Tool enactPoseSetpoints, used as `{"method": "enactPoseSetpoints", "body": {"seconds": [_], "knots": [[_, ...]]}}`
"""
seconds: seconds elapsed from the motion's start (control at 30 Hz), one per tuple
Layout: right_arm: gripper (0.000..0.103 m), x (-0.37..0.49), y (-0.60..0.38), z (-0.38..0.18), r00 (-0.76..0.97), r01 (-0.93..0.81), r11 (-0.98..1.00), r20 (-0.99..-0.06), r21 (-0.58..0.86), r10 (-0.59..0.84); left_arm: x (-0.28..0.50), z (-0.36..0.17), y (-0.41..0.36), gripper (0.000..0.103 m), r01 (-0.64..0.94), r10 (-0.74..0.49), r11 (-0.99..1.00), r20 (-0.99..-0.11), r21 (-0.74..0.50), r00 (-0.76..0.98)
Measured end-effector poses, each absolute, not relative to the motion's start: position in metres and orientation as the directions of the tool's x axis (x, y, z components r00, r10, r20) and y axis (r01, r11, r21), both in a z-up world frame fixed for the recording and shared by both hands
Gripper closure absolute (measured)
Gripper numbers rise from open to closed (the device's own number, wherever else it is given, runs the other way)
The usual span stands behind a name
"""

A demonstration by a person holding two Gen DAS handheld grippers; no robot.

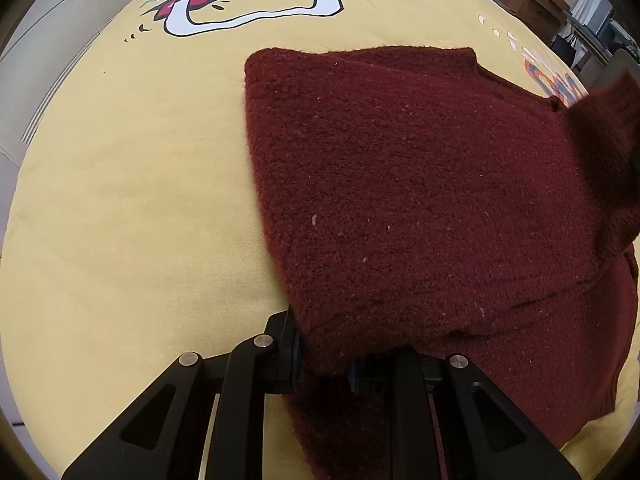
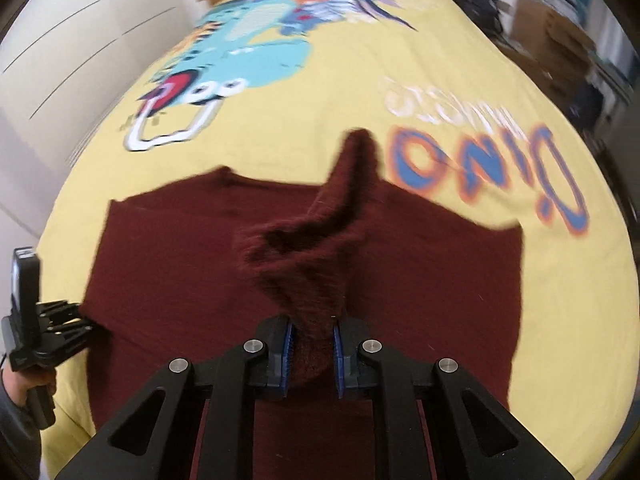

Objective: Fold small clothes
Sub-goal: 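Grasp the ribbed sleeve with the right gripper while the left gripper pins the sweater, then lay the ribbed sleeve across the sweater body and open the right gripper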

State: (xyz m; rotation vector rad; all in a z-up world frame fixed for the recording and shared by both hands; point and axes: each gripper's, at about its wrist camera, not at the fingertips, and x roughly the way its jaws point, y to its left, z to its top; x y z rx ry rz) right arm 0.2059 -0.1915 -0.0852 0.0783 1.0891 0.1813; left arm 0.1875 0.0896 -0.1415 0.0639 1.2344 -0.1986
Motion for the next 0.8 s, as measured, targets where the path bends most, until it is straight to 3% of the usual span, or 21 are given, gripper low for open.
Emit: {"method": "enactPoseSetpoints", "body": {"seconds": [0.6,0.67,0.73,0.8], "knots": [[0.092,0.171,-0.269,-0.161,0.378,0.090,0.976,-0.913,0.200,0.152,0.179,-0.138,0.067,0.086,0.220,-0.066,0.976,-0.944,0.007,0.323],[0.083,0.169,-0.270,-0.164,0.379,0.097,0.975,-0.913,0.199,0.149,0.181,-0.141,0.066,0.085,0.200,-0.054,0.980,-0.944,0.013,0.324],[0.053,0.165,-0.273,-0.161,0.393,0.114,0.978,-0.912,0.177,0.119,0.180,-0.144,0.071,0.085,0.192,-0.043,0.981,-0.941,0.023,0.334],[0.033,0.163,-0.277,-0.157,0.389,0.124,0.982,-0.917,0.145,0.086,0.179,-0.142,0.069,0.080,0.186,-0.025,0.982,-0.939,0.042,0.343]]}}
